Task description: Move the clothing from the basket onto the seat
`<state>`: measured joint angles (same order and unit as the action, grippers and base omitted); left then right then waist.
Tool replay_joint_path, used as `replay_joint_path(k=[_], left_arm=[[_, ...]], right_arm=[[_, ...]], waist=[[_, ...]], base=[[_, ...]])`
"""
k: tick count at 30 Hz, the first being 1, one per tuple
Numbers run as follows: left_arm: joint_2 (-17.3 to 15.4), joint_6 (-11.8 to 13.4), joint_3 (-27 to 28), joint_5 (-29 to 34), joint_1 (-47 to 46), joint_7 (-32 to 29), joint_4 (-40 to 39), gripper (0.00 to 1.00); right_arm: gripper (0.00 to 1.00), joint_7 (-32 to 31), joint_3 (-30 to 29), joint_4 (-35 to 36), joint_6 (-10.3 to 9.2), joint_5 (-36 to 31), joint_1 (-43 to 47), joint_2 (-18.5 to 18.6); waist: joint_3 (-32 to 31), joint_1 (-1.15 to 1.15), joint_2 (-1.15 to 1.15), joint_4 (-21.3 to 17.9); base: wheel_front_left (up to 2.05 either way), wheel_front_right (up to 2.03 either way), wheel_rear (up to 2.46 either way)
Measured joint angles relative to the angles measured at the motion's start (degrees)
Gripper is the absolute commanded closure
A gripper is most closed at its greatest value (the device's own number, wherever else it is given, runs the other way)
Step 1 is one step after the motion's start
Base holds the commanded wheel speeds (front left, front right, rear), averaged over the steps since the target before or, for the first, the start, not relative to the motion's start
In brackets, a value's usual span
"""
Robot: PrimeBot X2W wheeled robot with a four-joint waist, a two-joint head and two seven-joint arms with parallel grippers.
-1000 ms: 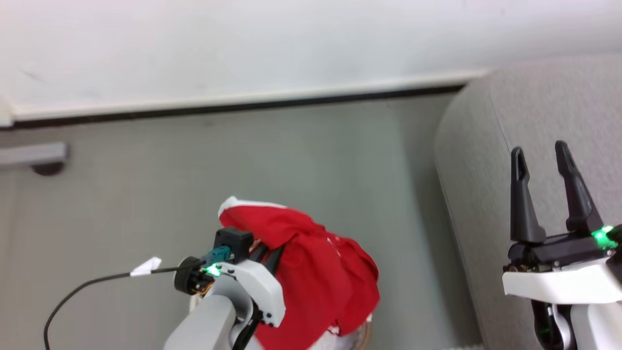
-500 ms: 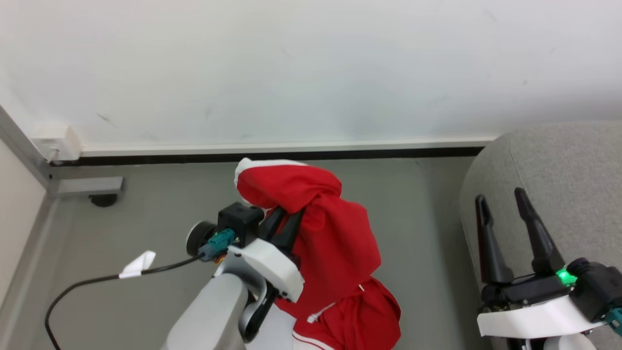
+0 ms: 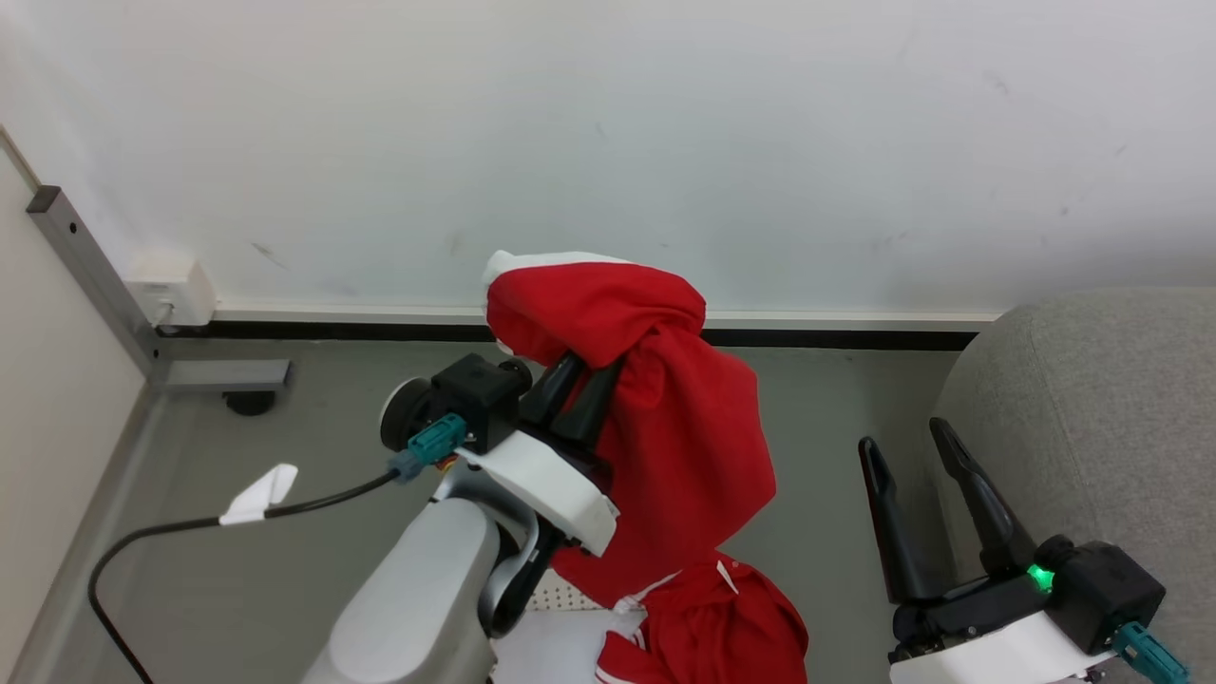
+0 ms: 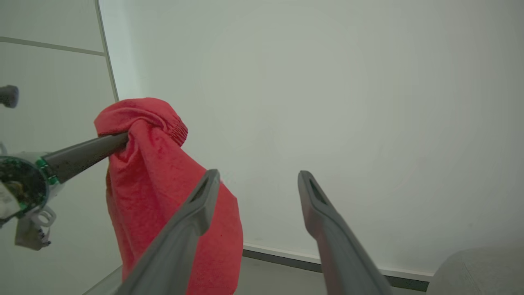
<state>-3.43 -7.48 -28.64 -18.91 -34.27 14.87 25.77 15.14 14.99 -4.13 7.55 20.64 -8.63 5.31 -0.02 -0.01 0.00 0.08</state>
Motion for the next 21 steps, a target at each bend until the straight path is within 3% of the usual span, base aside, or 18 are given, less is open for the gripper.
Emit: replay_joint_path(k=[11,21], left_arm=[[-0.1,0.2,-2.2,-0.3,1.1,-0.7,-1.3,1.0],[0.4,0.1,-10.6,-0.9,3.2,-1.4,-2.5,1.0]], right_arm=[[0.0,0.0,8.4,-7.5,0.0,1.2,-1.0,3.4],[0.0,0.0,16.5,-18.1,0.0,3.7,-4.8,5.7]], waist=[[0.2,0.0,0.0,1.7],[-0.1,0.0,0.0,5.7]], base=[[0.0,0.0,0.0],[0.0,0.0,0.0]])
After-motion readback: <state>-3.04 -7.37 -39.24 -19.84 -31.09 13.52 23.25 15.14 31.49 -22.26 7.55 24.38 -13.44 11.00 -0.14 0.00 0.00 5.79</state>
